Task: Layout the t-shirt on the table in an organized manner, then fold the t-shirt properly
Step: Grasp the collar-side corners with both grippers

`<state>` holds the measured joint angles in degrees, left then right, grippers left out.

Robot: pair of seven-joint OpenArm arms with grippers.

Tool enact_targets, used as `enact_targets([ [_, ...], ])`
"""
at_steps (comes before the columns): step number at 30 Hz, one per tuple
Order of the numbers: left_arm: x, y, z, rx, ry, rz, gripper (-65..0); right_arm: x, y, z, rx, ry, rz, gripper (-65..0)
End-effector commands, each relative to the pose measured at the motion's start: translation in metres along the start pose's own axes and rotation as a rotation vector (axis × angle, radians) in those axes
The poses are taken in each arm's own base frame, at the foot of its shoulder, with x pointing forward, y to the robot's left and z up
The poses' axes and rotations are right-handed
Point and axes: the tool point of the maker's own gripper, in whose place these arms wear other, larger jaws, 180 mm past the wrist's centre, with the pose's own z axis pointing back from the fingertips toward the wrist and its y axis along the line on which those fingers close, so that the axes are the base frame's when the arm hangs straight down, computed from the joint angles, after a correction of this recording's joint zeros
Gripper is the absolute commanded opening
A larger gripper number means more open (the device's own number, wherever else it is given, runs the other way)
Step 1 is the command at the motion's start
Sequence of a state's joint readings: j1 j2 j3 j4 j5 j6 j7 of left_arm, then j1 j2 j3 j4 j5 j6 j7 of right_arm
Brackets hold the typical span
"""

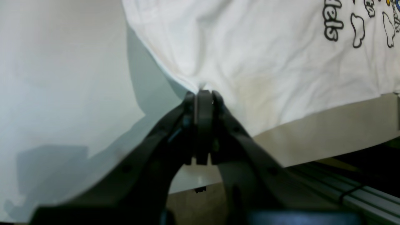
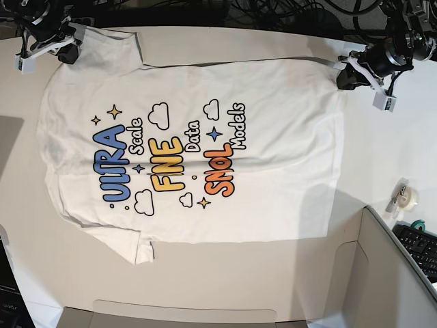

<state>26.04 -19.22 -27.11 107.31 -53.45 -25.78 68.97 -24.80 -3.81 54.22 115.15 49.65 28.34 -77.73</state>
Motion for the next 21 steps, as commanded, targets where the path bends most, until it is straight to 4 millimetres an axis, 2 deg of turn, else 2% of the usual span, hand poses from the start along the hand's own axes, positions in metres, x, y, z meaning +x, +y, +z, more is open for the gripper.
enact_targets([
  [1, 0.011, 0.000, 0.005, -0.002, -0.033, -0.024, -64.7, 0.004, 0.003, 0.006, 0.013, -0.020, 0.008, -65.0],
  [6, 0.014, 0.002, 0.008, 0.007, -0.042, -0.024, -64.7, 0.014, 0.014, 0.011, 0.088, -0.057, 0.011, -65.0],
  [15, 0.033, -0.025, 0.012, -0.134, -0.133, 0.014, -64.7, 0.039, 0.036, 0.017, 0.221, -0.143, 0.016, -65.0],
  [21, 0.073, -0.033, 0.011, -0.171, -0.237, -0.016, -64.7, 0.071, 0.053, 0.009, 0.270, -0.236, 0.030, -65.0],
])
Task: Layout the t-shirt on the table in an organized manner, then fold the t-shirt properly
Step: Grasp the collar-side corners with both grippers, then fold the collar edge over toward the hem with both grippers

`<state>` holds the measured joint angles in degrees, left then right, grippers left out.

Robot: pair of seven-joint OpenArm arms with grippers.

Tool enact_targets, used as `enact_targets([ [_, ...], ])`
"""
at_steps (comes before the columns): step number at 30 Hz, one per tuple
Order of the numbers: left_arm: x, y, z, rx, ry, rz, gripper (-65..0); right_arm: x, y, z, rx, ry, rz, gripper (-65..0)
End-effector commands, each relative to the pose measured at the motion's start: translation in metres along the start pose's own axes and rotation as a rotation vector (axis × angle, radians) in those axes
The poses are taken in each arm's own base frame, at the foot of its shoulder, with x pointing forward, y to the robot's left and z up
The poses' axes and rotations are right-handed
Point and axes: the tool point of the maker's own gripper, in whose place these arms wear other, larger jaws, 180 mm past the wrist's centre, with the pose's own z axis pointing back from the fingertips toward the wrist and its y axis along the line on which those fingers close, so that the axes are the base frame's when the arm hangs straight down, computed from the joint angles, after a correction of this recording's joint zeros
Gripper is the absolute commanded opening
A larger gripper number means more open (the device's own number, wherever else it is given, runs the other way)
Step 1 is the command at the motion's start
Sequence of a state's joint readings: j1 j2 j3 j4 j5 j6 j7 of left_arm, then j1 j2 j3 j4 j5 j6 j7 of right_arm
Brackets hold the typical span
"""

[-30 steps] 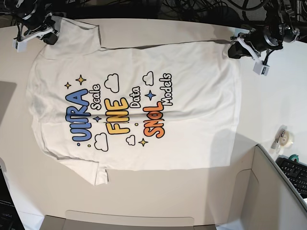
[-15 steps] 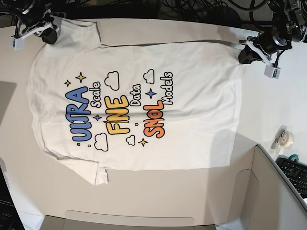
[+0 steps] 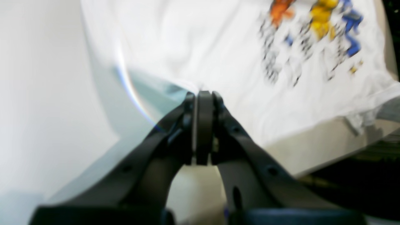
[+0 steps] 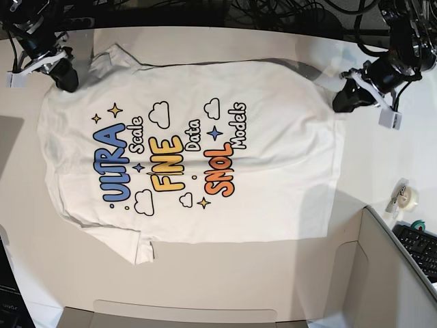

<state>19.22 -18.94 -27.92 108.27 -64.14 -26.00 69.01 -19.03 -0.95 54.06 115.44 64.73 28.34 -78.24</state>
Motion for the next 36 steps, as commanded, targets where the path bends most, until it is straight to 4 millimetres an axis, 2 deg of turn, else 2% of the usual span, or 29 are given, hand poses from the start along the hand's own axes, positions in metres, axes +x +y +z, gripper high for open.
enact_targets([
  [1, 0.015, -0.004, 0.003, -0.014, -0.040, -0.026, -64.7, 0.016, 0.006, 0.000, 0.021, -0.050, 0.022, -65.0],
  [5, 0.044, -0.004, -0.003, -0.025, -0.107, -0.048, -64.7, 0.046, 0.018, -0.012, 0.060, -0.136, 0.043, -65.0],
  [10, 0.058, 0.014, -0.018, -0.034, -0.137, 0.018, -64.7, 0.068, 0.016, -0.033, 0.034, -0.184, 0.031, -65.0],
  [15, 0.060, 0.040, -0.034, -0.039, -0.141, 0.135, -64.7, 0.068, 0.003, -0.068, 0.037, -0.139, -0.040, -65.0],
  [19, 0.058, 0.057, -0.043, -0.039, -0.138, 0.212, -64.7, 0.068, -0.002, -0.087, 0.050, -0.116, -0.088, -65.0],
  [22, 0.053, 0.063, -0.046, -0.037, -0.133, 0.244, -64.7, 0.071, -0.002, -0.097, 0.058, -0.110, -0.111, -65.0],
  [27, 0.062, 0.063, -0.047, -0.042, -0.150, 0.241, -64.6, 0.080, -0.010, -0.104, 0.013, -0.141, -0.105, -65.0],
  [30, 0.063, 0.064, -0.046, -0.039, -0.150, 0.237, -64.6, 0.085, -0.007, -0.110, -0.004, -0.153, -0.066, -65.0],
  [36, 0.066, 0.067, -0.043, -0.030, -0.150, 0.225, -64.6, 0.077, -0.006, -0.121, -0.057, -0.095, -0.001, -65.0],
])
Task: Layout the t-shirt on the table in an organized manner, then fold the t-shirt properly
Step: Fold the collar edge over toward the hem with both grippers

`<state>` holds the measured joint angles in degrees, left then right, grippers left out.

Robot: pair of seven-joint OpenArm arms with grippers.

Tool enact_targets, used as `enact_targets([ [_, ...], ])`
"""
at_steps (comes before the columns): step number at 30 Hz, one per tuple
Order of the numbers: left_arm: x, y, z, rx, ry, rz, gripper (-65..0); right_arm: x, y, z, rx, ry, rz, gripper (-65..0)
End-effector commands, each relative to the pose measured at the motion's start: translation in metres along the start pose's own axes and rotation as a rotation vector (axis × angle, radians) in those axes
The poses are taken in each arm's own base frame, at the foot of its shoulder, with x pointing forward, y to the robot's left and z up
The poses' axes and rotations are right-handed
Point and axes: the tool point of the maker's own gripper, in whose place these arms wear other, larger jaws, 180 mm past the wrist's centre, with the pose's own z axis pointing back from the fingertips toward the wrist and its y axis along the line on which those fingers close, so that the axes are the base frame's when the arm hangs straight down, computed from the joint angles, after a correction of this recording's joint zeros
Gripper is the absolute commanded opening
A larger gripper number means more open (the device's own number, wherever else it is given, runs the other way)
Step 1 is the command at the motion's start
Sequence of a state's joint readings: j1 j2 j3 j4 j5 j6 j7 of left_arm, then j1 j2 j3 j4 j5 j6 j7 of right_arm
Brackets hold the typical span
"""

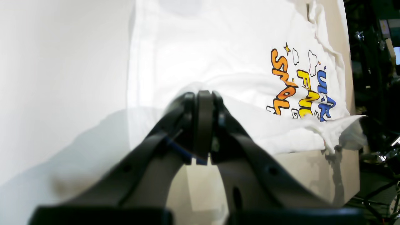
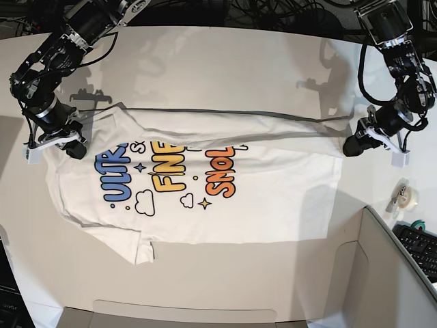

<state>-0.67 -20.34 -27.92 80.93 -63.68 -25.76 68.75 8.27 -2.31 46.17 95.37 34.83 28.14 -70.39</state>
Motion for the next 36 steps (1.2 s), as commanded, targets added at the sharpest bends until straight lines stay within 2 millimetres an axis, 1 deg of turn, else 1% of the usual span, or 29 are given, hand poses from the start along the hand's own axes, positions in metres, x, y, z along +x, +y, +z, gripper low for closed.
enact_targets([
  [1, 0.019, -0.006, 0.004, -0.017, -0.049, -0.031, -64.6, 0.021, 0.006, 0.002, 0.016, -0.073, 0.020, -65.0],
  [3, 0.019, -0.006, 0.004, -0.017, -0.049, -0.031, -64.6, 0.027, 0.007, 0.001, 0.013, -0.102, 0.031, -65.0],
  [6, 0.019, -0.006, 0.005, -0.016, -0.049, -0.032, -64.6, 0.030, 0.004, 0.001, -0.012, -0.124, 0.043, -65.0],
  [8, 0.019, -0.006, 0.005, -0.015, -0.050, -0.030, -64.6, 0.028, -0.001, 0.000, -0.038, -0.112, 0.053, -65.0],
  [10, 0.019, -0.006, 0.005, -0.015, -0.050, -0.030, -64.6, 0.021, -0.005, -0.004, -0.043, -0.090, 0.042, -65.0],
  [12, 0.019, -0.006, 0.005, -0.015, -0.050, -0.030, -64.6, 0.021, -0.005, -0.011, -0.033, -0.080, 0.027, -65.0],
  [16, 0.016, -0.004, 0.006, -0.011, -0.044, -0.027, -64.6, 0.013, -0.005, -0.022, -0.015, -0.044, -0.007, -65.0],
  [19, 0.016, -0.004, 0.006, -0.011, -0.043, -0.026, -64.6, 0.010, 0.007, -0.032, 0.017, -0.019, 0.016, -65.0],
  [24, 0.015, -0.004, 0.006, -0.009, -0.042, -0.027, -64.6, 0.012, 0.025, -0.040, 0.053, 0.005, 0.083, -65.0],
  [26, 0.015, -0.004, 0.006, -0.008, -0.042, -0.027, -64.6, 0.012, 0.025, -0.040, 0.052, 0.005, 0.082, -65.0],
  [28, 0.013, 0.000, 0.006, 0.012, -0.030, -0.035, -64.6, 0.015, 0.024, -0.040, 0.050, -0.012, 0.080, -65.0],
  [30, 0.012, 0.005, 0.006, 0.041, -0.016, -0.049, -64.6, 0.022, 0.018, -0.038, 0.036, -0.042, 0.083, -65.0],
  [33, 0.009, 0.010, 0.006, 0.066, -0.002, -0.059, -64.6, 0.017, 0.004, -0.042, 0.000, -0.023, 0.083, -65.0],
  [36, 0.009, 0.010, 0.006, 0.067, 0.000, -0.058, -64.6, 0.018, -0.007, -0.044, -0.027, -0.035, 0.064, -65.0],
])
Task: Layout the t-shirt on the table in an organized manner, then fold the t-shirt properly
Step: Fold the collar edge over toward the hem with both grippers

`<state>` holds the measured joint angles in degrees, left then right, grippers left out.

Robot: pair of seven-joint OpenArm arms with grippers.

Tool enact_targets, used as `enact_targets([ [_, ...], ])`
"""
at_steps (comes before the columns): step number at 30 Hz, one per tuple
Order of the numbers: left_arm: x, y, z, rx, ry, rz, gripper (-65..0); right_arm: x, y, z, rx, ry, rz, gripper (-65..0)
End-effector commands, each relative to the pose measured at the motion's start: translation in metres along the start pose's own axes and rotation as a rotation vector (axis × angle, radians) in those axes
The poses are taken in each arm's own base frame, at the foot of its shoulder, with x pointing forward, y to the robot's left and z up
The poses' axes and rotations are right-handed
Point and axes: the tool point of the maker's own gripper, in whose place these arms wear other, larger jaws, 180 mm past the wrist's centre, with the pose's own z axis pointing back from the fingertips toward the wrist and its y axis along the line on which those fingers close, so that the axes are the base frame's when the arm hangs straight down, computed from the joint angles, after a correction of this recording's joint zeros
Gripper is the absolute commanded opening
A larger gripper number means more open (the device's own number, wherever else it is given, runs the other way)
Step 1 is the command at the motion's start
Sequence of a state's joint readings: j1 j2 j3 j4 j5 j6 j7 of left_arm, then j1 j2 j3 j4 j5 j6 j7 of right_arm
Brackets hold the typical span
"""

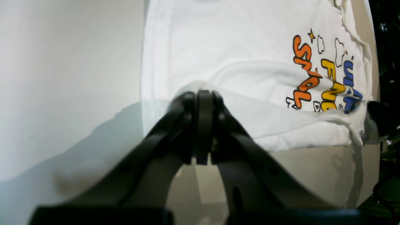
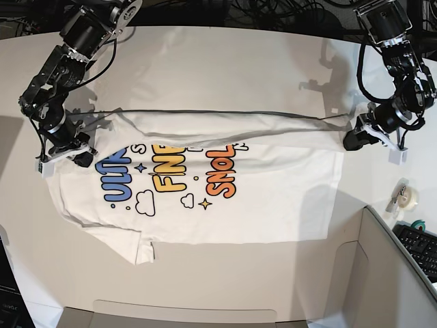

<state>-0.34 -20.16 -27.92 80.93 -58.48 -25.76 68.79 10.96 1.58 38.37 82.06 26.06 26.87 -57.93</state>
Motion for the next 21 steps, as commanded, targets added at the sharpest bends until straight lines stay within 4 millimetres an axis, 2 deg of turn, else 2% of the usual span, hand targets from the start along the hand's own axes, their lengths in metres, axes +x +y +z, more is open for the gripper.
enact_targets([
  [1, 0.0195, -0.0028, 0.0068, -0.005, -0.051, -0.031, -64.6, 0.0220, 0.0040, 0.0020, 0.013, -0.068, 0.003, -65.0],
  [13, 0.0227, -0.0042, 0.0063, -0.008, -0.057, -0.034, -64.4, 0.0177, 0.0056, 0.0000, 0.016, -0.060, -0.010, -65.0],
  [16, 0.0222, -0.0040, 0.0063, -0.008, -0.054, -0.032, -58.8, 0.0178, 0.0062, 0.0000, 0.017, -0.059, -0.008, -65.0],
  [18, 0.0225, -0.0040, 0.0066, -0.009, -0.056, -0.031, -51.2, 0.0175, 0.0070, 0.0002, 0.018, -0.057, -0.004, -58.9],
  [21, 0.0203, -0.0037, 0.0060, -0.009, -0.053, -0.025, -40.2, 0.0165, 0.0072, -0.0004, 0.019, -0.054, -0.005, -38.3],
])
